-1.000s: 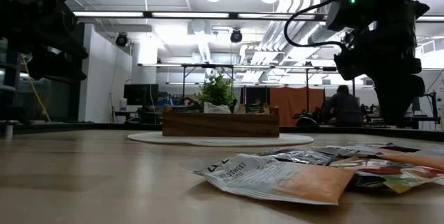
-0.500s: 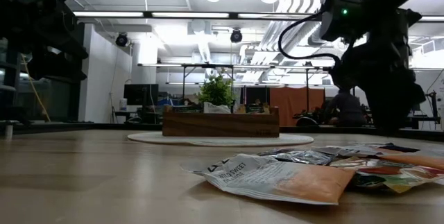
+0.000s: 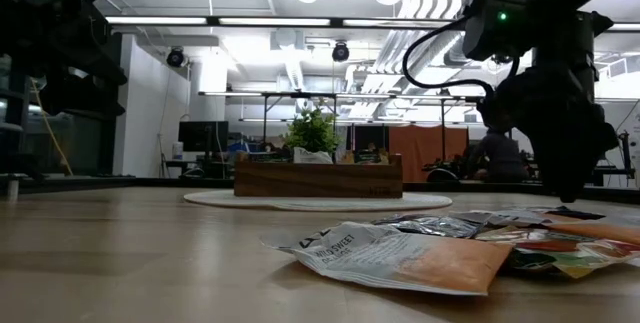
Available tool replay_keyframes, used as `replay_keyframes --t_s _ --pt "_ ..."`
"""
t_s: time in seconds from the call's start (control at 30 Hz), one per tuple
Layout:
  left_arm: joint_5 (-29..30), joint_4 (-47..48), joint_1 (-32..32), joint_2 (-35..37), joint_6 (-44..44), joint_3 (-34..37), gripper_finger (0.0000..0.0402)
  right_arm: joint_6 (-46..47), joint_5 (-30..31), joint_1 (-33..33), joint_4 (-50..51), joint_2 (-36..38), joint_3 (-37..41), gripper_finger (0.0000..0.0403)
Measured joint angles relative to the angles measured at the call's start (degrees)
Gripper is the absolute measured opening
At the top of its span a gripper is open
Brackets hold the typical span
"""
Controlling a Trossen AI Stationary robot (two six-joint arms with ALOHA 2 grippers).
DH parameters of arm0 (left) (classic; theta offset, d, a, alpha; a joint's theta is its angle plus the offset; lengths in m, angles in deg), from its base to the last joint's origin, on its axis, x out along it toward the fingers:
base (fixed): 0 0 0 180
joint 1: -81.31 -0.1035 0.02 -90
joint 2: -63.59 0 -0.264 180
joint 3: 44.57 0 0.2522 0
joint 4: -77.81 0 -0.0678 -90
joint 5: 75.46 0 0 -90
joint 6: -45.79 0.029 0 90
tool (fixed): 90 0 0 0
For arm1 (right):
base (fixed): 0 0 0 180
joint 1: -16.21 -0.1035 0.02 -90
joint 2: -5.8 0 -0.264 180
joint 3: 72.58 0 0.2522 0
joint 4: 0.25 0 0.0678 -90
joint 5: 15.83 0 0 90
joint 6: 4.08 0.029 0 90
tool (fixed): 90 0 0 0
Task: Pick & Place Tea
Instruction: Put the black tea bag into the left section of the wooden organizer
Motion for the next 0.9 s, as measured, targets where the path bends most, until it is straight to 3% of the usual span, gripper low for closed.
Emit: replay_keyframes --t_s 0.63,0.9 --pt "0.0 0.0 0.0 0.0 0.0 0.0 0.0296 -3.6 1.9 -2.8 -1.2 0.0 0.0 0.0210" --pt "0.0 0.0 0.0 0.0 0.0 0.0 0.0296 -3.2 4.0 -3.4 -0.4 0.0 0.0 0.0269"
